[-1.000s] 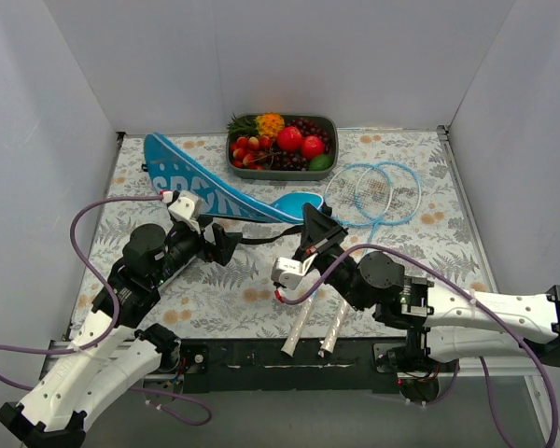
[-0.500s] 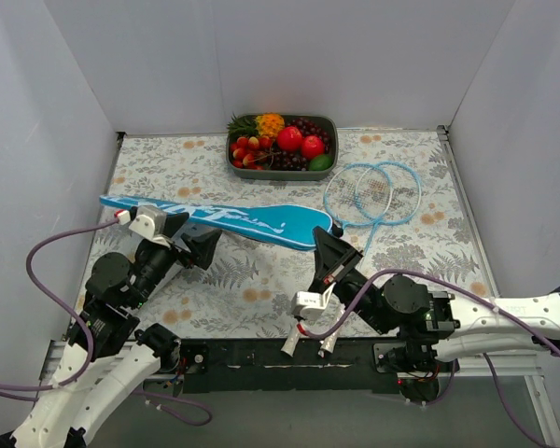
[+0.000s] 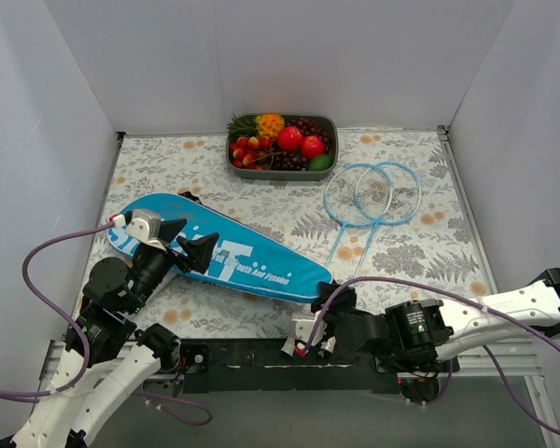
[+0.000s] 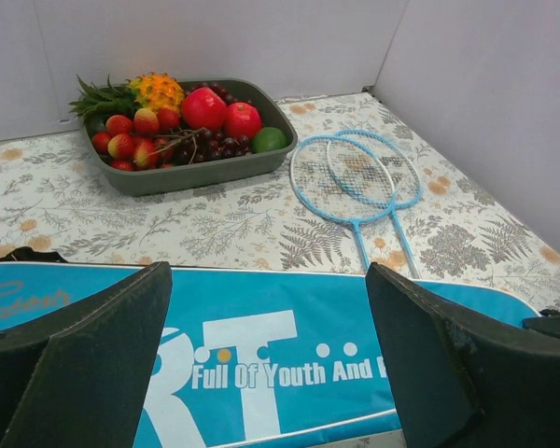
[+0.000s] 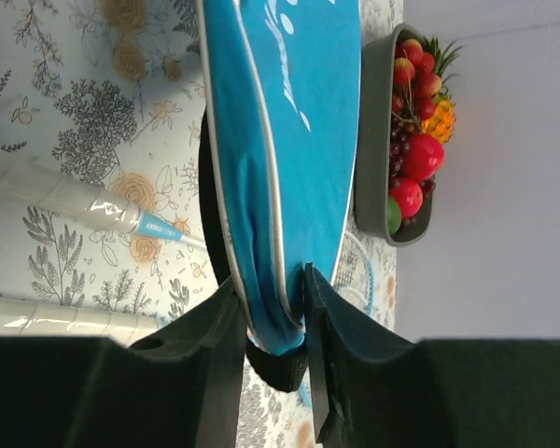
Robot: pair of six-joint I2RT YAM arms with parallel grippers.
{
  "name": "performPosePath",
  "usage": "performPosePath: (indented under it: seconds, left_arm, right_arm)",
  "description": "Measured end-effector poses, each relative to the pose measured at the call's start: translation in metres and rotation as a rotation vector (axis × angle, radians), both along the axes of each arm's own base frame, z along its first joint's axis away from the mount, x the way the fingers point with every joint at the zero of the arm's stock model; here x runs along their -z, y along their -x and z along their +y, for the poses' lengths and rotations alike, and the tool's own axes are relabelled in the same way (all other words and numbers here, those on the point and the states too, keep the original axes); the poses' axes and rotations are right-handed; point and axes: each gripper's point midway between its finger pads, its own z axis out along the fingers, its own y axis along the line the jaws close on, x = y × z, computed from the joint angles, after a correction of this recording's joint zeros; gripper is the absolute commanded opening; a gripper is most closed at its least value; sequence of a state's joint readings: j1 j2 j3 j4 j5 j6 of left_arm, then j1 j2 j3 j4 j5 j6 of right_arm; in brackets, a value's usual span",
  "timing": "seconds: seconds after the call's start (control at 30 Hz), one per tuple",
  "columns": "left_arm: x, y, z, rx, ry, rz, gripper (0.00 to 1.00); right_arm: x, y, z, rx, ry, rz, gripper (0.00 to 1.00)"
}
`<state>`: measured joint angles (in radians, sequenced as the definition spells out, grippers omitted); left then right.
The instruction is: Pack up the badminton gear
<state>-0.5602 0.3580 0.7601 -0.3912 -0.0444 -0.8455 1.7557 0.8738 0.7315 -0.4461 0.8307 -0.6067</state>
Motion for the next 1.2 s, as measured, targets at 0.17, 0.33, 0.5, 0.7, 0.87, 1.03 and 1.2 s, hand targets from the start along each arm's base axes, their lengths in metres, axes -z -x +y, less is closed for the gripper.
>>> performPosePath:
  seconds: [0.17, 0.33, 0.5, 0.7, 0.87, 1.03, 1.2]
  left_arm:
    - [0.001, -0.001, -0.001, 0.001, 0.001, 0.007, 0.84]
    - [0.006, -0.002, -0.003, 0.007, 0.01, 0.025, 0.84]
    - [0.013, -0.004, -0.006, 0.013, 0.006, 0.046, 0.84]
    - [0.017, -0.006, -0.011, 0.026, -0.005, 0.062, 0.85]
    - [0.022, -0.011, -0.014, 0.031, -0.017, 0.083, 0.85]
    - [0.032, -0.014, -0.024, 0.064, -0.033, 0.124, 0.85]
    - [0.035, -0.01, -0.031, 0.106, -0.034, 0.143, 0.86]
  right_arm:
    - [-0.026, -0.003, -0.006, 0.074, -0.156, 0.071, 0.79]
    - [-0.093, 0.0, -0.008, 0.077, -0.458, 0.183, 0.91]
    - [-0.157, 0.014, -0.005, 0.033, -0.642, 0.348, 0.94]
    - [-0.156, 0.029, 0.014, 0.054, -0.613, 0.485, 0.96]
    - [-0.13, -0.006, 0.042, 0.227, -0.523, 0.556, 0.96]
    - [-0.084, -0.075, 0.048, 0.471, -0.47, 0.63, 0.96]
    - [-0.046, -0.13, 0.051, 0.603, -0.483, 0.779, 0.98]
